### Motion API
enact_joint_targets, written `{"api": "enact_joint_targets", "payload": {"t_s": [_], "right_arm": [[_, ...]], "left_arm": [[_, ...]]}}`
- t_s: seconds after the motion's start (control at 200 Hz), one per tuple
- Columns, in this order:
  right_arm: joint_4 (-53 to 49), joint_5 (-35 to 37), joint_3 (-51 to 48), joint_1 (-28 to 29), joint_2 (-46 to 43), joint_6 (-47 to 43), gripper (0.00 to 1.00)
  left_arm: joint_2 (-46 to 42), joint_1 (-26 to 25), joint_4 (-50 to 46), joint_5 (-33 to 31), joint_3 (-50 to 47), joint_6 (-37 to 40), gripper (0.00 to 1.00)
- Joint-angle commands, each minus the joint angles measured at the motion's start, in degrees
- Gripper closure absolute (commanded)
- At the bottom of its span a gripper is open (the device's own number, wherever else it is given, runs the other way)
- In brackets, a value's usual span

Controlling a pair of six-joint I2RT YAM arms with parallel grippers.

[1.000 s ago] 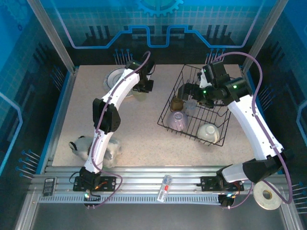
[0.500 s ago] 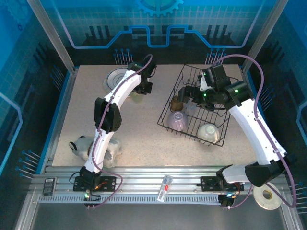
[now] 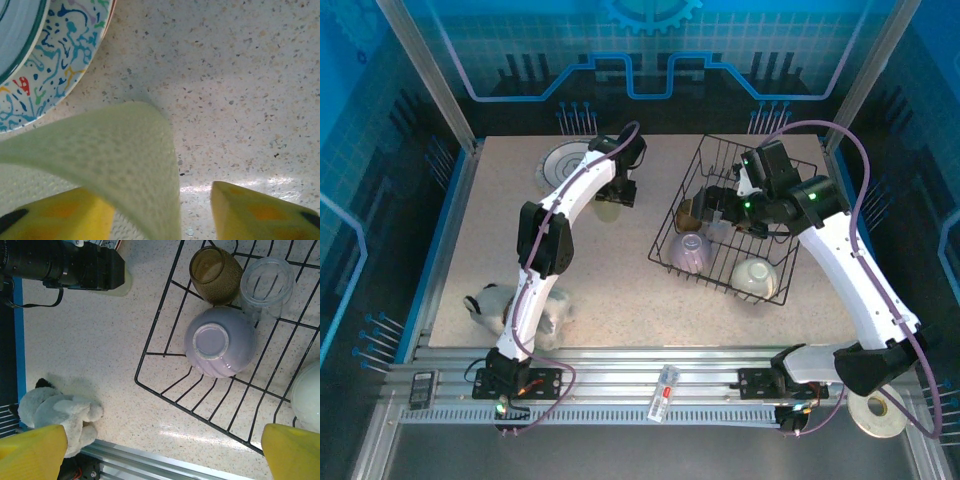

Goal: Unload the mixed dishes from the dish rack

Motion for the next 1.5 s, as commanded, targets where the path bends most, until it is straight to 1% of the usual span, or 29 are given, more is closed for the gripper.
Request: {"api": "enact_joint_targets", "payload": {"t_s": [0.0,0.12,0.325,0.44,0.62,0.645,0.761,0.966,1.101,1.271,1.491], "right_arm": [[0.35,0.72,-0.44,0.90,-1.02,0.25,0.00],[0.96,0.64,-0.92,0.83,-1.00,-0.20,0.00],[2.11,0.16,-1.97,0.49,-0.94,-0.60,0.00],[2.81,-0.06,-2.29,0.20,-0.70,-0.87,0.00],[3.69,-0.58,-2.79,-0.12,-0.25,-1.31,0.00],[3.84,-0.67,-2.81,-0.19,-0.12,-1.40,0.00],[4.56,-0.93,-2.79,-0.56,0.52,-1.90,0.00],[6.01,-1.99,-1.23,-2.18,2.65,-3.37,0.00],[6.41,-2.25,-0.04,-2.75,4.84,-4.12,0.00],[7.00,-0.31,-0.24,-3.24,7.84,-4.56,0.00],[9.26,2.79,-2.03,-3.59,10.06,-5.34,0.00]], "left_arm": [[-5.07,-0.07,0.28,1.77,-0.77,-0.24,0.39],[-7.03,-0.07,-0.22,3.18,-0.74,-0.34,0.32],[-10.64,-0.07,-1.59,4.44,-0.64,-0.34,0.24],[-12.73,0.00,-2.29,5.24,-0.75,0.11,0.16],[-16.62,-0.06,-2.21,6.93,-2.00,-0.20,0.06],[-17.26,-0.09,-2.05,7.35,-2.40,-0.32,0.01],[-20.48,-0.09,-1.18,9.87,-5.10,-0.83,0.01],[-28.12,-0.05,1.86,12.20,-12.62,-0.93,0.01],[-34.16,-0.06,5.59,15.70,-18.16,-3.31,0.01],[-42.27,-0.02,11.91,20.70,-26.43,-8.10,0.01],[-51.20,-0.07,17.94,26.79,-36.25,-9.66,0.01]]}}
